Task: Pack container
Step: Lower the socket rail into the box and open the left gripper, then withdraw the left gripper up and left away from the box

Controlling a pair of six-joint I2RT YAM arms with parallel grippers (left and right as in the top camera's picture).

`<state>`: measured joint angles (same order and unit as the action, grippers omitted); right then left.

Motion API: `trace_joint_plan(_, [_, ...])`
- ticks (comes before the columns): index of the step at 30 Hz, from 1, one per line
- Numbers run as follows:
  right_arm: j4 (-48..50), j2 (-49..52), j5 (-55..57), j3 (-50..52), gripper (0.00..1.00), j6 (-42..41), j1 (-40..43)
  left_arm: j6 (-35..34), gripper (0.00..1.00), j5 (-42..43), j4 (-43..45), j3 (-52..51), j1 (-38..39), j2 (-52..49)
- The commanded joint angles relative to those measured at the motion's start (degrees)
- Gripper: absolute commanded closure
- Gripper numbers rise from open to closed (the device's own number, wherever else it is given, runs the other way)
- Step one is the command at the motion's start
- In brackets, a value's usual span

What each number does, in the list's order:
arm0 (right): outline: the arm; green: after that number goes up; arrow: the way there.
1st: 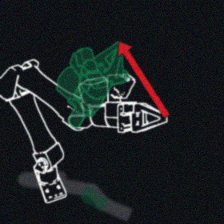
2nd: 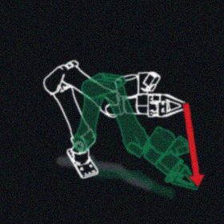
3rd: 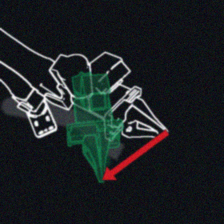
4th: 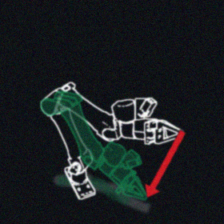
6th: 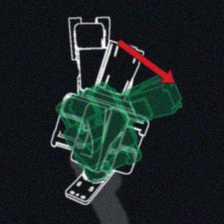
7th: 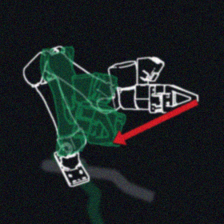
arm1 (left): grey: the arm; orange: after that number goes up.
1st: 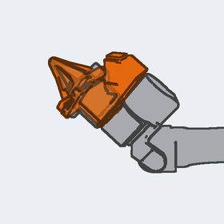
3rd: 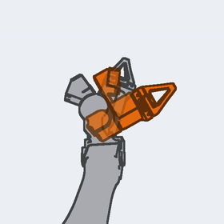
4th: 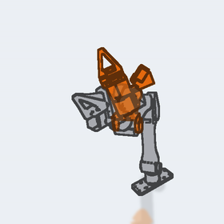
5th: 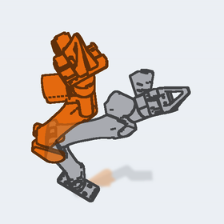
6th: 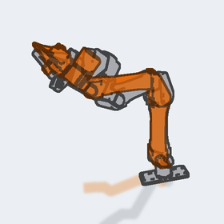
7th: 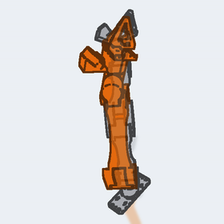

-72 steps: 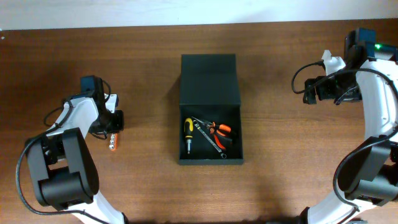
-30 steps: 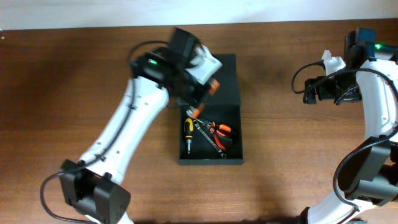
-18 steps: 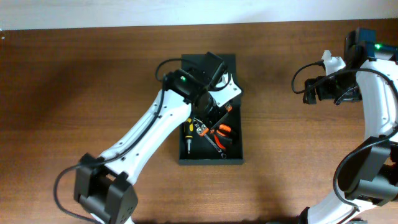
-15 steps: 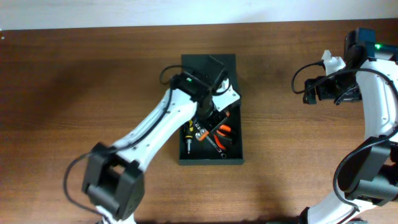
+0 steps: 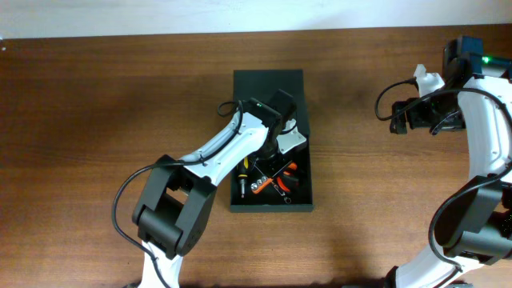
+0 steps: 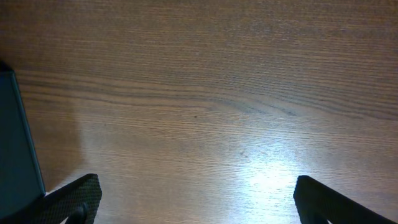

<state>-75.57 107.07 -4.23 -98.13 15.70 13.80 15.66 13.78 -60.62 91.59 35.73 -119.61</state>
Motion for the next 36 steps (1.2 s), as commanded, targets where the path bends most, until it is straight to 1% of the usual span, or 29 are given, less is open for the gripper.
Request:
trace_joint_plan(1, [0.02, 0.09, -0.72, 0.0, 0.01, 0.55, 0.13, 0.5, 0.73, 1.66, 0.26, -0.02, 0.13, -0.83])
trace_joint_plan(5, [0.02, 0.09, -0.72, 0.0, 0.01, 0.55, 0.13, 0.48, 0.72, 1.66, 0.15, 0.42, 0.11, -0.81])
trace_joint_plan(8, [0.02, 0.09, -0.72, 0.0, 0.01, 0.52, 0.13, 0.48, 0.56, 1.66, -0.09, 2.1, 0.07, -0.81])
trace_joint_plan(9, [0.02, 0.09, -0.72, 0.0, 0.01, 0.55, 0.13, 0.46, 0.48, 1.64, -0.74, 3.98, 0.0, -0.81])
trace_joint_plan(10, [0.02, 0.09, -0.72, 0.0, 0.01, 0.55, 0.13, 0.46, 0.46, 1.64, -1.25, 5.27, 0.0, -0.81])
trace_joint_plan(11, [0.0, 0.09, -0.72, 0.0, 0.01, 0.55, 0.13, 0.46, 0.4, 1.62, -2.49, 7.87, -0.04, -0.81])
trace_joint_plan(12, [0.02, 0.09, -0.72, 0.0, 0.01, 0.55, 0.13, 0.48, 0.36, 1.55, -3.63, 10.16, -0.09, -0.81])
trace_joint_plan(16, [0.02, 0.09, -0.72, 0.0, 0.01, 0.55, 0.15, 0.48, 0.18, 1.38, -9.4, 22.97, -0.5, -0.81])
trace_joint_plan(19, [0.02, 0.09, -0.72, 0.0, 0.01, 0.55, 0.13, 0.39, 0.03, 1.14, -14.03, 35.04, -1.49, -0.81])
trace_joint_plan(20, [0.02, 0.09, -0.72, 0.0, 0.01, 0.55, 0.13, -0.72, 0.01, -0.17, -15.76, 40.59, -2.34, -0.81])
trace_joint_plan(23, [0.02, 0.09, -0.72, 0.0, 0.01, 0.55, 0.13, -3.04, 0.01, -4.76, -19.34, 51.67, -4.94, -0.81])
trace_joint_plan(27, [0.02, 0.09, -0.72, 0.0, 0.01, 0.55, 0.13, -3.21, 0.01, -8.52, -25.05, 61.86, -9.55, -0.81])
trace_joint_plan(29, [0.02, 0.09, -0.72, 0.0, 0.01, 0.55, 0.13, -4.57, 0.01, -11.15, -28.79, 65.33, -12.46, -0.81])
trace_joint_plan(32, [0.02, 0.09, -0.72, 0.0, 0.01, 0.55, 0.13, -7.52, 0.01, -14.08, -33.68, 67.93, -16.41, -0.79])
trace_joint_plan(33, [0.02, 0.09, -0.72, 0.0, 0.01, 0.55, 0.13, -8.81, 0.01, -14.25, -36.09, 68.61, -19.37, -0.79])
trace_joint_plan(35, [0.02, 0.09, -0.72, 0.0, 0.01, 0.55, 0.13, -11.63, 0.01, -13.66, -36.06, 68.52, -22.1, -0.59])
trace_joint_plan(36, [0.02, 0.09, -0.72, 0.0, 0.01, 0.55, 0.13, -11.61, 0.01, -13.35, -36.06, 68.54, -23.1, -0.5])
